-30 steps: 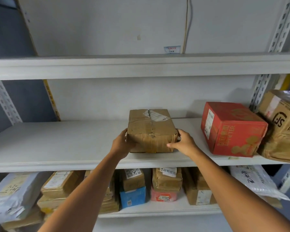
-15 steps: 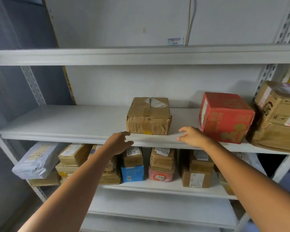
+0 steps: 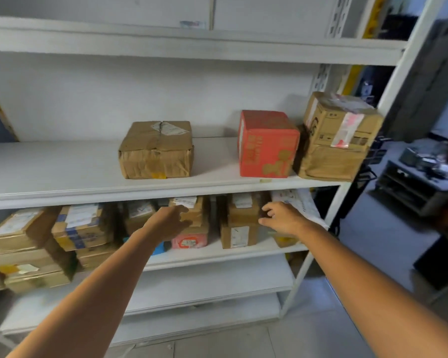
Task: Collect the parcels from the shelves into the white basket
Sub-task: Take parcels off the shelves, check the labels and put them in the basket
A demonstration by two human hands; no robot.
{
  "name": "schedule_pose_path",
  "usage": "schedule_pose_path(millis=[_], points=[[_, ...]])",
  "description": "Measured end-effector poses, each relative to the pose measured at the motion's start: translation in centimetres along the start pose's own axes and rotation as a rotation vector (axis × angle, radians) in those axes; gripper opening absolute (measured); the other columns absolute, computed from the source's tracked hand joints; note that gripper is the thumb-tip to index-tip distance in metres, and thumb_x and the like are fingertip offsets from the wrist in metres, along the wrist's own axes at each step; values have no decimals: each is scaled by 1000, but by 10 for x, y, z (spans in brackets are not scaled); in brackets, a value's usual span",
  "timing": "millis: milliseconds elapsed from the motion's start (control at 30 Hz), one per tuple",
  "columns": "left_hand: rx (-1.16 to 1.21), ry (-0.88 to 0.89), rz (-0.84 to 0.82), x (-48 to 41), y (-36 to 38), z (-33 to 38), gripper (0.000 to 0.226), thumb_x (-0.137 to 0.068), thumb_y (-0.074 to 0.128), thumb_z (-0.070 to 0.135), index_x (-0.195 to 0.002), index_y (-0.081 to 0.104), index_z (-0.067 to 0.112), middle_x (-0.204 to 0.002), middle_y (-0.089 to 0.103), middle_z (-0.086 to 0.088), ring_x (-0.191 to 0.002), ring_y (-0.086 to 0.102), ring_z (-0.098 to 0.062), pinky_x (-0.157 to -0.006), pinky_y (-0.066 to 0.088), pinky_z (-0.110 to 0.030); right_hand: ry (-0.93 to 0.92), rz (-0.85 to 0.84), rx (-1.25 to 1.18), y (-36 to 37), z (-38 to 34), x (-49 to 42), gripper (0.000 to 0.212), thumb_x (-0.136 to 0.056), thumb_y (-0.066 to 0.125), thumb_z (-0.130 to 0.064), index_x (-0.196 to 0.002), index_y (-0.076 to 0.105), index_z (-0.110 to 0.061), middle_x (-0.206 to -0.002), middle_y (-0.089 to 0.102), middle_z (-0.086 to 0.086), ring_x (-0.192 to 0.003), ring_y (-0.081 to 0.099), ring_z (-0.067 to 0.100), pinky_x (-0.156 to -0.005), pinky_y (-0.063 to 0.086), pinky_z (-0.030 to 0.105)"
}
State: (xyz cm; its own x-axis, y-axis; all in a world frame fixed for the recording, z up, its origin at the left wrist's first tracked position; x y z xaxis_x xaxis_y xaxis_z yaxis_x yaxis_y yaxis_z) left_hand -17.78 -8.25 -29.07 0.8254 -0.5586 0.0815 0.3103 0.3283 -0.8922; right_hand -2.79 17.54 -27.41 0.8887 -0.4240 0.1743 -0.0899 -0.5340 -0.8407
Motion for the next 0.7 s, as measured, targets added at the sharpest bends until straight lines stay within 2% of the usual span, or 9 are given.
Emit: schedule_pose_path(millis=[200, 300, 333, 433, 533, 600, 700], points=[[49, 14, -60, -33, 60, 79, 45, -90, 60, 36, -132, 54, 21, -125, 60, -5, -111, 59, -23, -89, 43, -29, 65, 49, -49, -28, 98, -13, 55, -86, 67, -41, -134, 53, -18, -135, 57, 7, -121, 55, 24, -96, 43, 31], [19, 62, -64, -53, 95, 121, 34, -92, 59, 36, -123, 60, 22, -103, 66, -3, -77, 62, -11, -64, 47, -19, 81, 65, -48, -42, 144, -30, 55, -88, 65, -39, -137, 52, -18, -136, 55, 8, -122, 54, 26, -95, 43, 32], [34, 74, -67, -58, 105, 133, 33, -92, 59, 34, -122, 60, 21, -107, 67, -4, -77, 61, -9, -63, 47, -18, 80, 77, -39, -45, 154, -36, 54, -89, 64, -38, -137, 52, -18, -137, 55, 9, -122, 54, 27, -95, 43, 32], [95, 58, -78, -81, 141, 160, 42, -90, 62, 35, -129, 56, 21, -120, 64, -6, -99, 63, -22, -80, 51, -28, 84, 111, -40, -51, 189, -55, 51, -90, 63, -36, -136, 53, -17, -137, 55, 8, -123, 53, 27, -97, 43, 33], [106, 75, -93, -105, 172, 182, 44, -91, 60, 35, -132, 54, 21, -123, 62, -9, -97, 60, -21, -79, 47, -27, 95, 132, -53, -52, 214, -73, 48, -90, 63, -36, -133, 54, -17, -134, 57, 8, -120, 55, 26, -92, 43, 32], [137, 62, -102, -125, 191, 190, 46, -92, 59, 35, -135, 51, 20, -125, 61, -8, -93, 57, -18, -77, 45, -25, 112, 148, -70, -52, 228, -87, 50, -90, 62, -37, -135, 53, -17, -136, 56, 8, -120, 55, 26, -94, 46, 34], [179, 58, -101, -159, 213, 201, 46, -92, 56, 36, -134, 50, 19, -127, 60, -6, -107, 59, -22, -84, 43, -27, 141, 154, -75, -49, 246, -108, 55, -88, 63, -41, -137, 51, -17, -139, 53, 8, -122, 53, 28, -96, 46, 36]])
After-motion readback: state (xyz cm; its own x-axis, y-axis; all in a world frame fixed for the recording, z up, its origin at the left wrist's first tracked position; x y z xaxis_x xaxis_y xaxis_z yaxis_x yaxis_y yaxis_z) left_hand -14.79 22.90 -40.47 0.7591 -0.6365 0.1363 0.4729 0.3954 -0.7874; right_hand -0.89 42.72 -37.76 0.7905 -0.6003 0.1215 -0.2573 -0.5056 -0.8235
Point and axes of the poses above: each hand's wrist, its own x-axis away from the middle knuckle, its own y-axis out of the palm, z = x × y, the point moved 8 cm from there along -x, towards the middle knuckle
